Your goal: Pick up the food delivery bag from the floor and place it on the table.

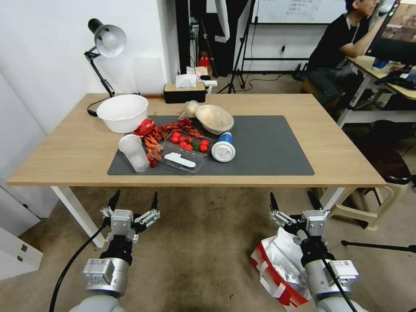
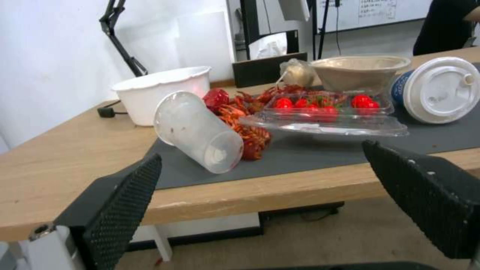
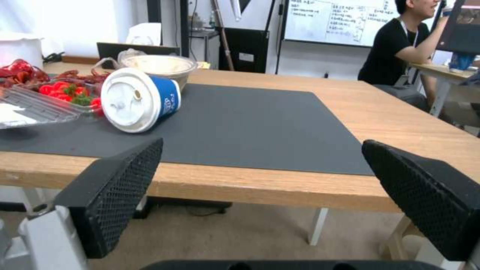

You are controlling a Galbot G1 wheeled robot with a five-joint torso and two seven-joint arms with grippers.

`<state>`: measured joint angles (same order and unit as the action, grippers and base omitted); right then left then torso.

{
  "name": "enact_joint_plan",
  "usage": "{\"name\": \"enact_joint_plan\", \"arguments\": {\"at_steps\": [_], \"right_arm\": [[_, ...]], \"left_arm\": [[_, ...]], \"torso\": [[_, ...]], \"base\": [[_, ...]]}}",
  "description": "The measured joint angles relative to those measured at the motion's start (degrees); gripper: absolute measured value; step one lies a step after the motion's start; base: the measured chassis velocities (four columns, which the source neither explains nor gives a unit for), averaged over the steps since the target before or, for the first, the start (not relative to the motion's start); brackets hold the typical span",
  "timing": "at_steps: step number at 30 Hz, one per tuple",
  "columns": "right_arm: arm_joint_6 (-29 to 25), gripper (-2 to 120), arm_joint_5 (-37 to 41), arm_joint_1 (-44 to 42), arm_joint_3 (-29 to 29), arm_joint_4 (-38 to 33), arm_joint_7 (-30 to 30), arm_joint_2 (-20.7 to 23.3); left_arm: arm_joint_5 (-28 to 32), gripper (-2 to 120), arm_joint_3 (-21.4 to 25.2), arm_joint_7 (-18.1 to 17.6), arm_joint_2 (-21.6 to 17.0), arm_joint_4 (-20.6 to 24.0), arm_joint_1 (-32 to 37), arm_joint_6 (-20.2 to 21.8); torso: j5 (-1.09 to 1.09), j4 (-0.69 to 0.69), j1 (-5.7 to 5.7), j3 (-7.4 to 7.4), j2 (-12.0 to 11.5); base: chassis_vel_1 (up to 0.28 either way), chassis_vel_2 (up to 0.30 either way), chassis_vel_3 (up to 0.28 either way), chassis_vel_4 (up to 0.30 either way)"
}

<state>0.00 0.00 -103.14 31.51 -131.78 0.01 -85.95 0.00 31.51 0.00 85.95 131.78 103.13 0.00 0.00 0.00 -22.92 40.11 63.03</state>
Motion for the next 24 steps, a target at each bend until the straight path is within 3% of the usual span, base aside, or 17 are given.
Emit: {"name": "enact_joint_plan", "arguments": {"at_steps": [12,20,24], "right_arm": [[0.3,100,0.0,0.0,0.0,0.0,0.0,0.0],[11.7,100,1.9,0.2,0.3,-2.6,-2.9,-1.2],[13.6,100,2.2,0.2,0.4,-3.1,-3.4,-1.4]], "left_arm": [[0.8,100,-0.5,-0.8,0.0,0.4,0.2,1.1],[10.5,100,-6.8,-10.3,-0.4,7.2,2.4,13.7],[12.4,100,-8.3,-12.2,-0.5,8.4,3.0,15.5]], "torso": [[-0.01,0.00,0.00,0.00,0.0],[0.00,0.00,0.00,0.00,0.0],[-0.01,0.00,0.00,0.00,0.0]], "base": [[0.000,0.000,0.000,0.000],[0.000,0.000,0.000,0.000],[0.000,0.000,0.000,0.000]]}}
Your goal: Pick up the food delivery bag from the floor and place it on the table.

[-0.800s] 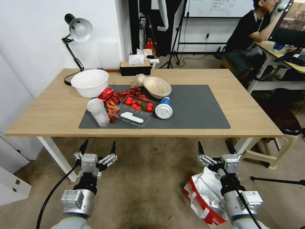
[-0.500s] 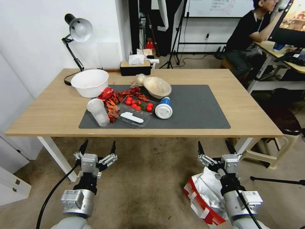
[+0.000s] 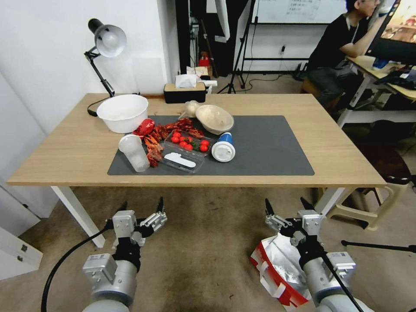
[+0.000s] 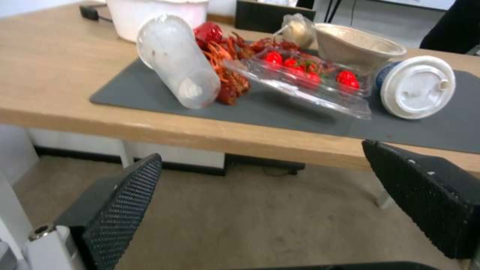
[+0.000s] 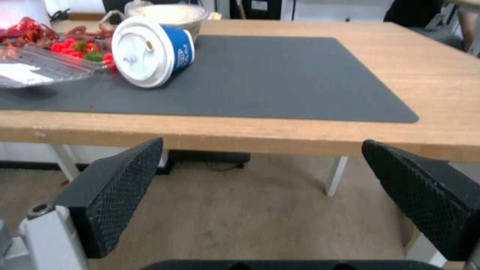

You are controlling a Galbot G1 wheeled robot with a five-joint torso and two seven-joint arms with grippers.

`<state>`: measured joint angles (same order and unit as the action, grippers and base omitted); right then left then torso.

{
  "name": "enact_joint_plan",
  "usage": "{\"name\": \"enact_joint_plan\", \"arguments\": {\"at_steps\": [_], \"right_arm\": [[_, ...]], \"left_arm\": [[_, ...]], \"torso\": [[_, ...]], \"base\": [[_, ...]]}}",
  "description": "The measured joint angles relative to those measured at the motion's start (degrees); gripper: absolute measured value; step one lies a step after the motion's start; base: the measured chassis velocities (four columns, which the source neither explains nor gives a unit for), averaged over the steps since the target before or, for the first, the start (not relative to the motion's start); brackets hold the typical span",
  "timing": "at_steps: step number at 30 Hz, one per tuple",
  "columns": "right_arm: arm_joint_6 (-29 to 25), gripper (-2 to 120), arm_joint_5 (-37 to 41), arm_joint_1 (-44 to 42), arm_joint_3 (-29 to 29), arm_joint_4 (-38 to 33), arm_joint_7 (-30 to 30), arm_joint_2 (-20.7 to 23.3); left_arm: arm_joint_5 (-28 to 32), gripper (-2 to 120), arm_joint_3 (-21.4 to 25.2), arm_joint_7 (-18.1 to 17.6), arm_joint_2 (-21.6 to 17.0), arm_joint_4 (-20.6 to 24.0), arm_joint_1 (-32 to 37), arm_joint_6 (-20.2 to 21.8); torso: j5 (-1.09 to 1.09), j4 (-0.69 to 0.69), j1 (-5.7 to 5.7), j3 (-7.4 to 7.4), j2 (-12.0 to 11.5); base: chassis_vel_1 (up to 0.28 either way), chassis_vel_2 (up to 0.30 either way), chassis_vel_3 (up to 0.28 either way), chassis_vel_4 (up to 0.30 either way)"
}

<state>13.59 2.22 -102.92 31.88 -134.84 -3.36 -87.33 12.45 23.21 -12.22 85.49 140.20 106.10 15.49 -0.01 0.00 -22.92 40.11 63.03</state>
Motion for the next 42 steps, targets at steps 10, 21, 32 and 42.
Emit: {"name": "enact_joint_plan", "arguments": {"at_steps": [10,21,32,42], "right_arm": [[11.9,100,2.8,0.9,0.9,-3.0,-3.0,-1.5],[11.8,100,2.7,1.1,0.8,-2.8,-2.6,-1.7],[11.2,100,2.0,1.8,0.4,-1.8,-2.6,-2.1],[11.2,100,3.0,2.6,1.2,-1.5,-2.4,-1.2]], "left_arm": [[8.3,100,-5.9,-9.5,-0.7,3.3,3.2,2.3],[9.5,100,-5.8,-10.2,-0.7,3.3,3.3,4.4],[9.8,100,-4.8,-10.2,-1.5,3.2,3.8,5.0],[9.8,100,-4.7,-9.7,-1.6,3.1,3.7,5.3]], "torso": [[0.01,0.00,0.00,0.00,0.0],[0.00,0.00,0.82,-1.03,-1.9],[0.00,0.00,2.22,-2.78,-5.0],[0.01,0.00,3.62,-4.49,-8.1]], "base": [[0.000,0.000,0.000,0.000],[0.000,0.000,0.000,0.000],[0.000,0.000,0.000,0.000],[0.000,0.000,0.000,0.000]]}}
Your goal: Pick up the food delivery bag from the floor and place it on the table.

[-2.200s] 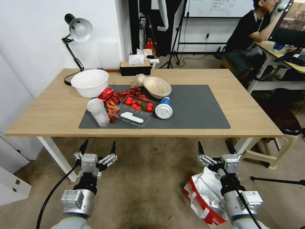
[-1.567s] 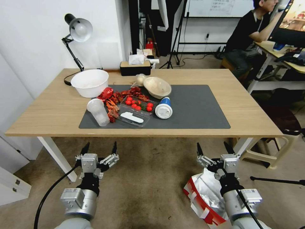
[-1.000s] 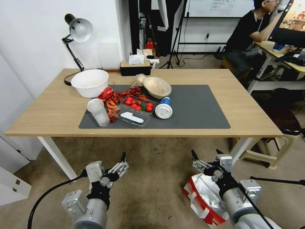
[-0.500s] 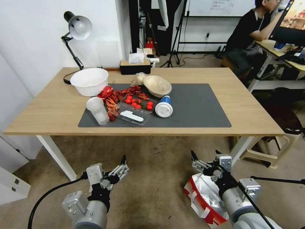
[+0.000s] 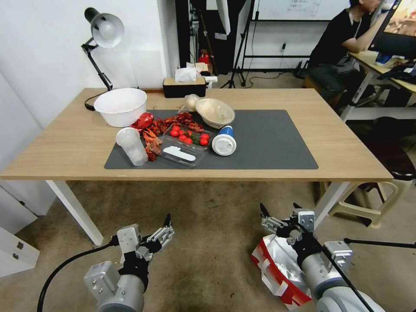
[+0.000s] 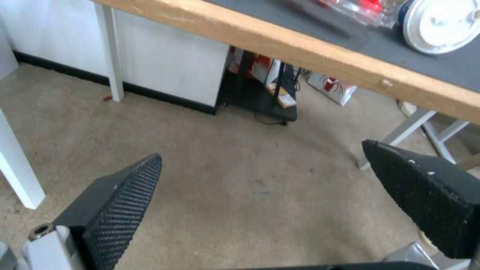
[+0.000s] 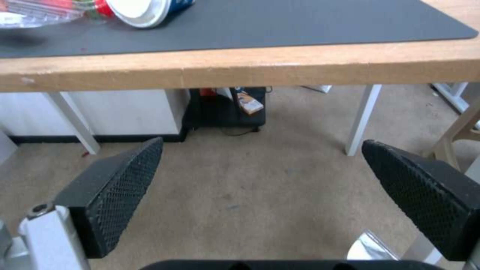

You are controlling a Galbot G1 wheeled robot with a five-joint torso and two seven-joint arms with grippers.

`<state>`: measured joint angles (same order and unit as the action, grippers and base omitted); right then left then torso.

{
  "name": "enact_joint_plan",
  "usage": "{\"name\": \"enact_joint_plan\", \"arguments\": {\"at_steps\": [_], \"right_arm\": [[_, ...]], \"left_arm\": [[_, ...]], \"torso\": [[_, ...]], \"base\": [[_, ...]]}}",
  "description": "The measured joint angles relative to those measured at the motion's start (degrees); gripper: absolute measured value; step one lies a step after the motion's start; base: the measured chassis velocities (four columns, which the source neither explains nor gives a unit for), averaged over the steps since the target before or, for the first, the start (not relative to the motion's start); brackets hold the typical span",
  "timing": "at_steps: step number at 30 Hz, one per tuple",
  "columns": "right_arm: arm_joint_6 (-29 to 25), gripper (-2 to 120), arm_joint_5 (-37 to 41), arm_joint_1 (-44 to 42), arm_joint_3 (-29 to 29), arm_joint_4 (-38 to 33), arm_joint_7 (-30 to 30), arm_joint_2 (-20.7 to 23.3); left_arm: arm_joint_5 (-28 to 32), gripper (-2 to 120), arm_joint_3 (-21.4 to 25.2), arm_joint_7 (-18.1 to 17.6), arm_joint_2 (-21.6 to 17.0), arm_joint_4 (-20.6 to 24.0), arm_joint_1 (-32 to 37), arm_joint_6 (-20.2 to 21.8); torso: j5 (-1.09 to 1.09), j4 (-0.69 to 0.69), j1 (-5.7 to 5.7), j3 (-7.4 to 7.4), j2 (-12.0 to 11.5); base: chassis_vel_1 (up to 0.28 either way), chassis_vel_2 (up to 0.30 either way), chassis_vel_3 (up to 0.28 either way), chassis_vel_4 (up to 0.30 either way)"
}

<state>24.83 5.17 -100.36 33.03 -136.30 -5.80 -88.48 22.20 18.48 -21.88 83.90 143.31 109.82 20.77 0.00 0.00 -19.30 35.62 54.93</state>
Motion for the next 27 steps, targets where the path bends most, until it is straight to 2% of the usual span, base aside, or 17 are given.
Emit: {"name": "enact_joint_plan", "arguments": {"at_steps": [27], "right_arm": [[-0.1,100,-0.2,-0.1,-0.2,0.1,0.6,-0.4]], "left_arm": [[-0.3,100,0.3,0.2,-0.1,-0.1,-0.6,1.1]], "torso": [[0.00,0.00,3.08,-4.24,-7.3]], "base": [[0.000,0.000,0.000,0.000]]}}
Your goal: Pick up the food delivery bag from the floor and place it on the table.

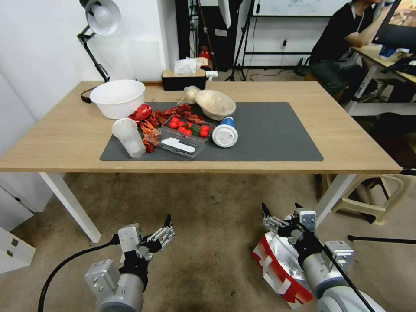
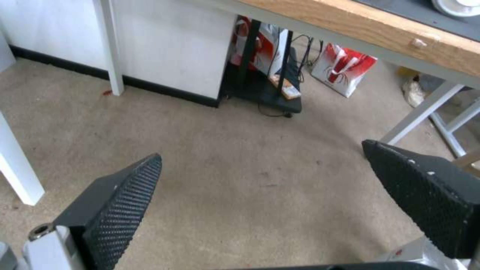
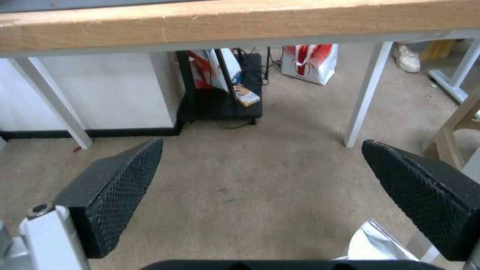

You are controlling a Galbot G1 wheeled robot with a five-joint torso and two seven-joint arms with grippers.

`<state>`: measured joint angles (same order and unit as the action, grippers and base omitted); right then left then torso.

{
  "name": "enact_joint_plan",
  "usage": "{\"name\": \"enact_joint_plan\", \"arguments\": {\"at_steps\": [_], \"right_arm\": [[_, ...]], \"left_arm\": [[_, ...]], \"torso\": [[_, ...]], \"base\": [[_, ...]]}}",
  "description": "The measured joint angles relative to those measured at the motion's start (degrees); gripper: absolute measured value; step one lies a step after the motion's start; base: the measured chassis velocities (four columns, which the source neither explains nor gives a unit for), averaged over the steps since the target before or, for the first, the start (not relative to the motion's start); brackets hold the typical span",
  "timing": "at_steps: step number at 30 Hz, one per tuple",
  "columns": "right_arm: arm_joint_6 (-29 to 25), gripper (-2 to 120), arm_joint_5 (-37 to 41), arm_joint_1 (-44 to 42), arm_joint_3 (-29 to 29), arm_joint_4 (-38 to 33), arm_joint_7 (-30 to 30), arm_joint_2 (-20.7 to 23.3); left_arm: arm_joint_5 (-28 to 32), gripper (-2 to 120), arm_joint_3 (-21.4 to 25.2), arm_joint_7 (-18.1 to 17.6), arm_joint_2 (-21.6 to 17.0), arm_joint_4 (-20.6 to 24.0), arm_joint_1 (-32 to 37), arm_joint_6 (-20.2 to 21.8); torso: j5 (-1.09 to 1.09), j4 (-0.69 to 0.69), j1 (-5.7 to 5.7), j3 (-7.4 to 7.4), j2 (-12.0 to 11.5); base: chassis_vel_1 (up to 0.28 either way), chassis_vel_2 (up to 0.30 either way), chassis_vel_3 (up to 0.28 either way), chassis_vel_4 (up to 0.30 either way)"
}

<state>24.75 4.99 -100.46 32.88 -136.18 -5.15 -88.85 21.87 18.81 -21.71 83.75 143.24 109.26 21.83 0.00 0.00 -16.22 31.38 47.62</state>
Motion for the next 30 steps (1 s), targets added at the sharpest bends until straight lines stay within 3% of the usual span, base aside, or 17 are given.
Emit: {"name": "enact_joint_plan", "arguments": {"at_steps": [30], "right_arm": [[-0.1,100,0.2,-0.1,-0.1,0.6,-0.5,-0.1]], "left_arm": [[-0.9,100,-0.2,0.5,0.3,0.0,0.1,-0.2]], "torso": [[0.00,0.00,3.19,-4.50,-7.7]], "base": [[0.000,0.000,0.000,0.000]]}}
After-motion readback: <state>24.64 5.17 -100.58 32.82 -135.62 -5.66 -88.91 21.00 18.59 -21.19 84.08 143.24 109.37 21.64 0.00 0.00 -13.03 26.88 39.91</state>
